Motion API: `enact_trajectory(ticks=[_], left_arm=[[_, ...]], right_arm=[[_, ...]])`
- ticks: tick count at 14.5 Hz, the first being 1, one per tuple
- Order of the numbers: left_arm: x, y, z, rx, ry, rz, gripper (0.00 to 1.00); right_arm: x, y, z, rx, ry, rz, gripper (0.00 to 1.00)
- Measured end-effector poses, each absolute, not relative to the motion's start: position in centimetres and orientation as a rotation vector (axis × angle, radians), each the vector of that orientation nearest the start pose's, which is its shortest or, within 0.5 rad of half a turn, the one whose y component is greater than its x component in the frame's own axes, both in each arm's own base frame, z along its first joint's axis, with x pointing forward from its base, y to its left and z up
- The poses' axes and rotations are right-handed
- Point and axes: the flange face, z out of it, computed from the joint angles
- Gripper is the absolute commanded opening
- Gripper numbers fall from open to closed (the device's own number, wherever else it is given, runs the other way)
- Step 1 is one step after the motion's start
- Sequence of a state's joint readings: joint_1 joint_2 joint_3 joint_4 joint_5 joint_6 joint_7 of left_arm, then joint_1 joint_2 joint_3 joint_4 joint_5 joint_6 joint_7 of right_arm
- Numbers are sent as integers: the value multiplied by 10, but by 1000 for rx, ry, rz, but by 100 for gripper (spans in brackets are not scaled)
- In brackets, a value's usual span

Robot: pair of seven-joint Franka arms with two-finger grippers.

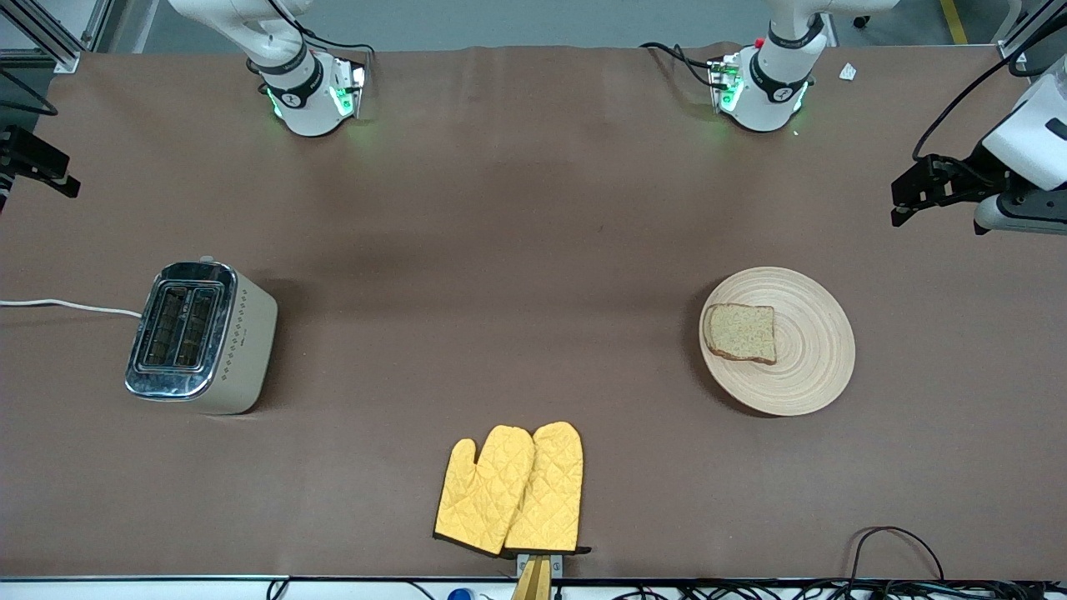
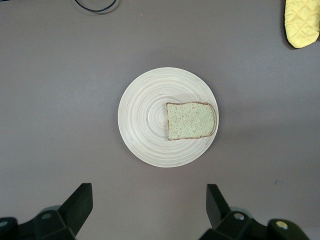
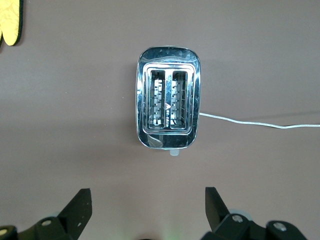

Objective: Move plate and put bread in toaster
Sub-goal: 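Move the left gripper in toward the wooden plate's rim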

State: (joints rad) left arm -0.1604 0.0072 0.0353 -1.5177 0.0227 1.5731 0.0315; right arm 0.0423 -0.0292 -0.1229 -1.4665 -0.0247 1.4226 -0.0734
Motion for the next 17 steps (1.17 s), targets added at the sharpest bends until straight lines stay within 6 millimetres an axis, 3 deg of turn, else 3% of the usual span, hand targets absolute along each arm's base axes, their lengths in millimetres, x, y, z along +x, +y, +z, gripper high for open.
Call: enact_trajectory(ticks=[10, 12, 15, 17], left_arm=[[555, -68, 642, -3110, 244, -60, 100], [558, -60, 636, -3120, 220, -35, 100], [570, -9, 611, -3247, 94, 65, 100], [584, 38, 576, -3354, 43, 142, 100]], right_arm=[[530, -47, 672, -3161, 17, 37, 100], [530, -47, 671, -3161, 18, 41, 100], [530, -47, 671, -3161, 19, 41, 100], [530, -48, 671, -3161, 19, 41, 100]])
